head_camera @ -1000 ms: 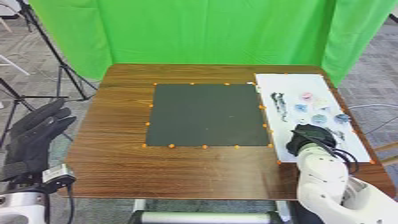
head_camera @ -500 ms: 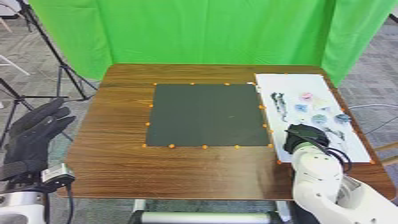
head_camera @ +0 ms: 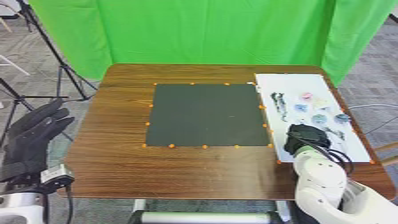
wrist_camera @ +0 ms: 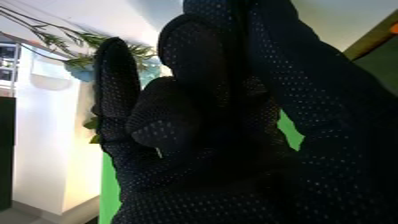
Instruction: Arrange flowers
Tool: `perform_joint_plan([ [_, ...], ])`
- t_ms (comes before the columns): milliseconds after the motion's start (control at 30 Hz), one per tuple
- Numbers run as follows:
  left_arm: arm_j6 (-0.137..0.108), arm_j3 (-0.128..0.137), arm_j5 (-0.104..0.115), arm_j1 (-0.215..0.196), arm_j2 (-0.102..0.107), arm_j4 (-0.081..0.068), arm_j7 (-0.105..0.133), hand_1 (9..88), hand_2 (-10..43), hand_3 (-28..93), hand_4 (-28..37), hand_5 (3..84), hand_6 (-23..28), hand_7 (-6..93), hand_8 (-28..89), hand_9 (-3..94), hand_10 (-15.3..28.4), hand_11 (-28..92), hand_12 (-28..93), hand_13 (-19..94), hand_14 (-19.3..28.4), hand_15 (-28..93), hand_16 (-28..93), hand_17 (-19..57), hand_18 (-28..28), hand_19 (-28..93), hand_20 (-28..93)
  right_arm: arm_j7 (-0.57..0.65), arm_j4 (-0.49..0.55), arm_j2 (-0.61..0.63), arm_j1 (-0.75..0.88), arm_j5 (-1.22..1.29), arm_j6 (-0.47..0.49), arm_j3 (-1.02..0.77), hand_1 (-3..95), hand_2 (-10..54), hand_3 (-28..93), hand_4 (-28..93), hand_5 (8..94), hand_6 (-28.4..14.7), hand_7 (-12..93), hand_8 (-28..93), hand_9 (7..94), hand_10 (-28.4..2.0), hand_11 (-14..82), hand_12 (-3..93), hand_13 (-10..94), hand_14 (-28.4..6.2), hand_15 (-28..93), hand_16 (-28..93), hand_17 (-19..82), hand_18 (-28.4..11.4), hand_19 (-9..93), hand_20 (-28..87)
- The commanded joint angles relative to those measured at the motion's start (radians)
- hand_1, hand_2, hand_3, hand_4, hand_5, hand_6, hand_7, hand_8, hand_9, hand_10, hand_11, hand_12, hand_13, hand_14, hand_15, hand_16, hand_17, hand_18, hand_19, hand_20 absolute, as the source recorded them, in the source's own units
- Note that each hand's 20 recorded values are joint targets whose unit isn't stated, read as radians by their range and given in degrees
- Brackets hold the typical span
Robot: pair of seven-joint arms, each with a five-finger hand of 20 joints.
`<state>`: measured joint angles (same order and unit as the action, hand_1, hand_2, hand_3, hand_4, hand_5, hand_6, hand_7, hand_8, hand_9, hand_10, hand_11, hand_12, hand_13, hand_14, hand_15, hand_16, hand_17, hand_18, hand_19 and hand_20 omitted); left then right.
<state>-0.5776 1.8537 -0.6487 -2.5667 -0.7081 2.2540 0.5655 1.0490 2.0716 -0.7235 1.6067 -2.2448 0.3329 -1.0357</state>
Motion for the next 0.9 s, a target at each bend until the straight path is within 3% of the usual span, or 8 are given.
perform_joint_plan([
  [33, -0.015, 0.001, 0.017, -0.018, 0.017, 0.003, 0.021, 26.0, 5.2, 81, -20.5, 38.2, 9.4, 16.7, -11, 32.1, 18.8, 37, 6, 21, 25.2, 62, -17, -10.6, 20.7, 56, 3, -0.01, 0.014, 0.046, -0.041, -0.018, -0.047, 0.005, 55.7, -9.1, 75, -27, 81.9, -5.5, 29, 27, 78.9, -15.4, 48.9, 39.6, 76, -10.6, 81, 28, 33, -27.6, 93, 0],
  [167, -0.02, -0.002, 0.022, -0.02, 0.021, 0.002, 0.031, 26.0, 5.1, 81, -20.6, 38.1, 9.3, 16.8, -11, 32.2, 18.8, 37, 6, 21, 25.2, 62, -17, -10.6, 20.7, 56, 3, -0.015, 0.021, 0.058, -0.074, -0.026, -0.071, 0.021, 55.6, -9.2, 75, -27, 81.9, -5.5, 29, 27, 79.2, -15.4, 48.8, 39.7, 77, -10.6, 81, 28, 33, -27.7, 93, 1],
  [600, -0.023, 0.019, 0.017, -0.038, 0.013, 0.01, 0.021, 26.0, 5.1, 81, -20.9, 38.2, 9.3, 16.9, -11, 32.2, 18.7, 37, 6, 21, 25.2, 62, -17, -10.6, 20.7, 56, 3, -0.049, 0.045, 0.011, -0.222, -0.055, -0.099, 0.106, 54.9, -9.2, 76, -26, 82.0, -5.2, 29, 28, 79.6, -15.2, 49.0, 39.7, 77, -10.5, 81, 29, 33, -27.8, 93, 2],
  [767, -0.021, 0.027, 0.011, -0.037, 0.006, 0.013, 0.012, 26.0, 5.1, 81, -20.8, 38.2, 9.3, 16.9, -11, 32.2, 18.8, 37, 6, 21, 25.3, 62, -17, -10.6, 20.7, 56, 3, -0.073, 0.031, -0.054, -0.329, -0.065, -0.095, 0.187, 54.7, -9.3, 76, -26, 82.0, -5.2, 29, 28, 79.7, -15.1, 49.1, 39.7, 77, -10.4, 81, 29, 33, -27.8, 93, 2],
  [900, -0.013, 0.026, -0.005, -0.025, -0.005, 0.014, -0.012, 26.0, 5.2, 81, -20.9, 38.1, 9.3, 17.0, -11, 32.2, 18.9, 37, 6, 21, 25.3, 62, -17, -10.6, 20.7, 56, 3, -0.095, 0.008, -0.116, -0.399, -0.074, -0.085, 0.246, 54.7, -9.2, 76, -26, 82.1, -5.1, 29, 28, 79.7, -15.1, 49.2, 39.7, 78, -10.4, 81, 29, 33, -27.8, 93, 3],
])
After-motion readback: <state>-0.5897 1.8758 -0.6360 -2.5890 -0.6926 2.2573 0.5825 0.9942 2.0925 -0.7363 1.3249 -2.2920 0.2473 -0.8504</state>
